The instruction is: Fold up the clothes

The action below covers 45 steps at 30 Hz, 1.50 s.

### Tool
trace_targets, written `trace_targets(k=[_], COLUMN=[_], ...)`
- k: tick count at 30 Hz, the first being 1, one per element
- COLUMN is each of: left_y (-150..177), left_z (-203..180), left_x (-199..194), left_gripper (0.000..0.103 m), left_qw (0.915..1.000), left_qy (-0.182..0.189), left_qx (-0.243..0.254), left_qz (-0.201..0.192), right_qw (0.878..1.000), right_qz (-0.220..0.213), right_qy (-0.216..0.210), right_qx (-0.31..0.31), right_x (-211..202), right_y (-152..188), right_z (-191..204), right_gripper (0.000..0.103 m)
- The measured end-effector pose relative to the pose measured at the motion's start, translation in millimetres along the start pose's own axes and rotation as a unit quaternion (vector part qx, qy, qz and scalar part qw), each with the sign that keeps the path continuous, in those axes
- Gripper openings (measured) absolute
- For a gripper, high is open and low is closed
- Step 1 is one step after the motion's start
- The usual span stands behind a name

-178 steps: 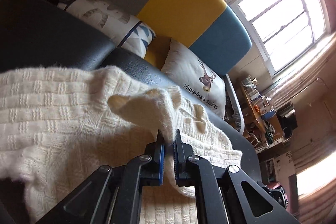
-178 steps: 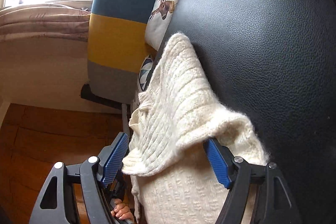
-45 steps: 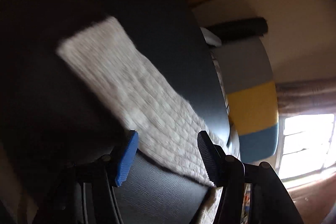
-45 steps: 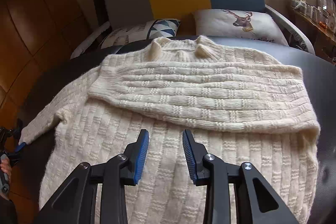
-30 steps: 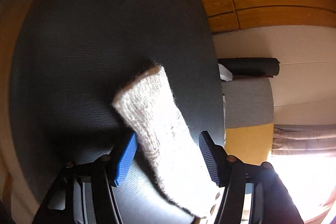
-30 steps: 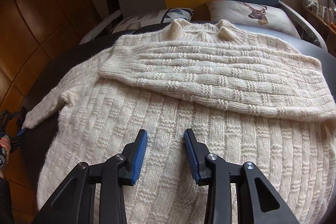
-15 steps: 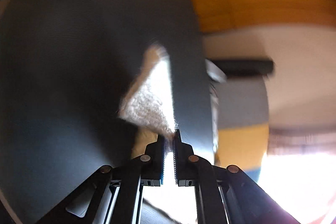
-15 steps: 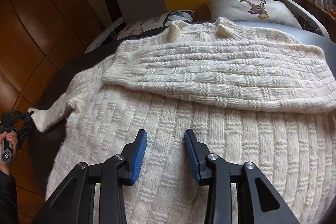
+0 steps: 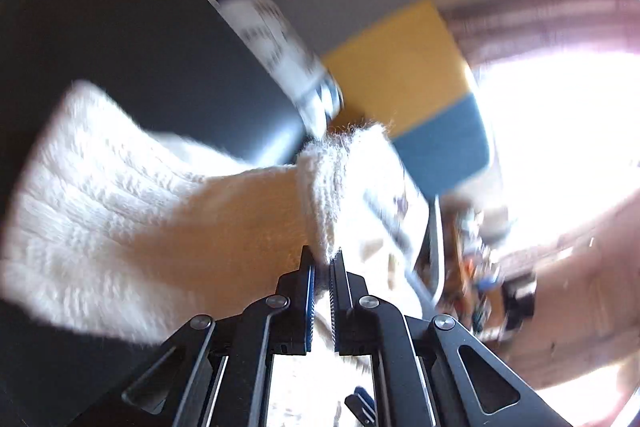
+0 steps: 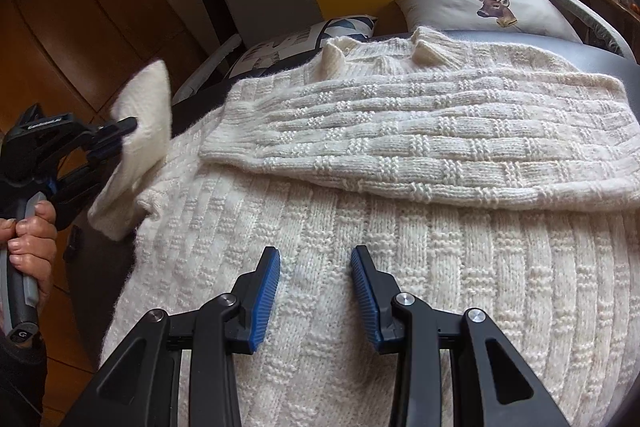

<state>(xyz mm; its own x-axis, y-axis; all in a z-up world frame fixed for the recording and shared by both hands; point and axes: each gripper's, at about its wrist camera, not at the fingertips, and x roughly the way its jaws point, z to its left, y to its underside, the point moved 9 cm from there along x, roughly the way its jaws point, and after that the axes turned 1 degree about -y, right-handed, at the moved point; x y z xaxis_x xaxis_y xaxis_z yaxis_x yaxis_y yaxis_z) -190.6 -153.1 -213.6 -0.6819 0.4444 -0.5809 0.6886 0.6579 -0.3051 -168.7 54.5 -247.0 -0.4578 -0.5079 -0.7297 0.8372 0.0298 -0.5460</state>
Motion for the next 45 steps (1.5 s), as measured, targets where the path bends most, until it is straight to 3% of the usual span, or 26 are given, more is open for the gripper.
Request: trace_targets(k=[5, 6, 8, 9, 11, 13, 17, 21, 25, 29, 36, 37, 40, 45], left_y=[14.7, 20.2, 34.6, 33.8, 23.1, 9.3, -9.8, -9.5, -4.1, 3.7, 9.7, 10.2, 11.0, 13.5], left_z=[-12.6, -12.2, -9.3, -7.5, -3.3, 7.9, 45.8, 87.0, 113.8, 129.8, 140.7, 141.4, 143.2, 141.9], left_x=[42.2, 41.9, 32.2, 24.0, 5.8, -15.9, -55.6, -78.3, -84.3, -90.2, -96.5, -97.5, -99.3, -102.1], left_gripper=[0.008, 0.010, 0.023, 0.027, 0.044, 0.052, 0.052, 0.052, 0.052, 0.052, 0.052, 0.052, 0.052, 0.052], left_qw=[0.9965, 0.9957, 0.9951, 0.9961, 0.9982, 0.9996, 0.9998, 0.9991, 0.9981, 0.9973, 0.9967, 0.9966, 0.9965, 0.9961], left_qy=[-0.038, -0.043, -0.040, -0.033, -0.018, -0.006, 0.000, -0.026, -0.033, -0.044, -0.041, -0.042, -0.047, -0.051], left_qx=[0.052, 0.057, 0.058, 0.054, 0.041, 0.023, -0.012, -0.022, -0.047, -0.054, -0.067, -0.067, -0.066, -0.068], left_qz=[0.052, 0.060, 0.070, 0.061, 0.039, 0.018, -0.015, -0.026, -0.023, -0.022, -0.022, -0.022, -0.022, -0.022], right_qw=[0.999, 0.997, 0.995, 0.993, 0.985, 0.978, 0.969, 0.960, 0.964, 0.982, 0.978, 0.984, 0.999, 0.994], right_qz=[0.018, 0.022, 0.003, -0.006, -0.014, -0.012, 0.008, 0.015, 0.029, 0.006, 0.027, 0.025, 0.025, 0.017], right_qy=[-0.032, -0.043, -0.073, -0.095, -0.149, -0.184, -0.200, -0.207, -0.181, -0.145, -0.142, -0.124, -0.040, 0.043], right_qx=[0.040, 0.051, 0.068, 0.073, 0.083, 0.096, 0.146, 0.187, 0.193, 0.125, 0.150, 0.124, 0.018, -0.103], right_x=[-2.9, -3.9, -12.5, -15.2, -16.9, -10.2, 23.3, 53.3, 84.0, 90.4, 117.4, 117.0, 115.6, 115.2], right_y=[-3.3, -4.6, -14.0, -19.9, -30.8, -38.9, -42.7, -48.5, -55.7, -70.4, -74.4, -74.5, -75.2, -75.2], right_z=[-1.8, -2.1, 3.0, 10.4, 28.6, 44.3, 54.9, 63.2, 73.8, 98.9, 98.5, 102.2, 116.5, 133.9], right_gripper=[0.038, 0.038, 0.028, 0.028, 0.028, 0.028, 0.029, 0.029, 0.029, 0.023, 0.026, 0.025, 0.011, 0.010])
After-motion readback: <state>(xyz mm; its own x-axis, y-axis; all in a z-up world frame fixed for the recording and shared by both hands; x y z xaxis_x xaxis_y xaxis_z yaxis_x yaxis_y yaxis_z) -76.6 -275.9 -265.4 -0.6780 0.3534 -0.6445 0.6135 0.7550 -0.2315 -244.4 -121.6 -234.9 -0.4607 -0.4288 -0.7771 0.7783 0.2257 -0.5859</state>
